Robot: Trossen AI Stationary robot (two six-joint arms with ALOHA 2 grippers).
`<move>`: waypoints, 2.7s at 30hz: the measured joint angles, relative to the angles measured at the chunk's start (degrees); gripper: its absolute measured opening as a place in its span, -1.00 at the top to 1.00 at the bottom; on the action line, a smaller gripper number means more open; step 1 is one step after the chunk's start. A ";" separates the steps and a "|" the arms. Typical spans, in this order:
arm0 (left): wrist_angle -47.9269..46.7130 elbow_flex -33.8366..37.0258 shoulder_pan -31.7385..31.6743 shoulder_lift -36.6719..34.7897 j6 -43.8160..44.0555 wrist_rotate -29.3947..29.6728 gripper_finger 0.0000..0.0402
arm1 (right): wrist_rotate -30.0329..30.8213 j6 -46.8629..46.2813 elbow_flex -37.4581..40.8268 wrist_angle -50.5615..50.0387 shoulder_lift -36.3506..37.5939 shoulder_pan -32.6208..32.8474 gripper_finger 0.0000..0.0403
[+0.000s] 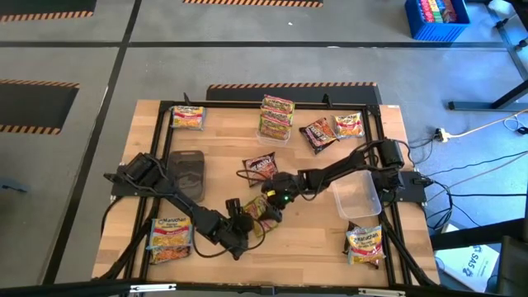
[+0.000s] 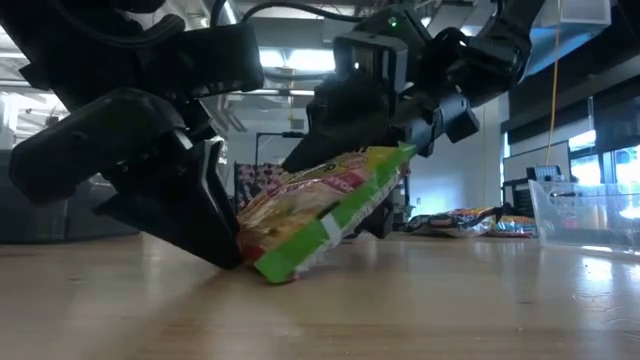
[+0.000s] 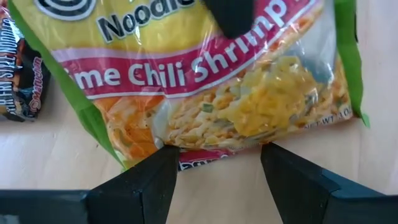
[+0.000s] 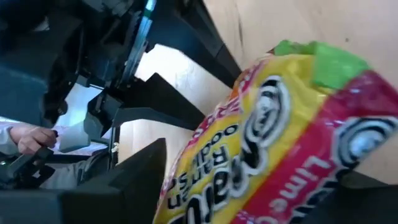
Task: Sort Maruchan noodles
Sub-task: Put the green noodle pack into the top transparent bin
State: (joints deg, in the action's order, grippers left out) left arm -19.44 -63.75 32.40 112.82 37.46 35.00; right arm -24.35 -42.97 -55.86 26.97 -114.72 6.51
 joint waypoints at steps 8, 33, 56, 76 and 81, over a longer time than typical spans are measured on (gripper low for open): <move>-2.77 0.13 0.39 -2.40 -4.20 -4.06 -0.13 | -2.32 1.95 0.02 -0.34 0.75 -0.55 0.40; -13.78 0.53 -3.84 -13.56 -16.58 -8.23 -0.13 | 3.97 27.07 -0.02 -31.64 32.68 -14.58 0.48; 32.56 29.11 -20.15 -28.22 -28.03 -16.46 -0.13 | 11.65 55.48 -30.94 -59.46 18.56 -32.95 0.49; 37.18 32.79 -22.37 -30.58 -25.51 -17.70 -0.13 | 14.77 64.50 -37.13 -71.78 5.36 -33.54 0.49; 37.45 32.79 -21.79 -30.58 -25.38 -17.84 -0.13 | 15.16 64.57 -37.09 -72.94 5.11 -33.54 0.49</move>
State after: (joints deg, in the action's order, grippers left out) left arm 18.00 -30.96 10.61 82.24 12.07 17.17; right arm -9.19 21.61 -92.95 -45.97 -109.61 -27.03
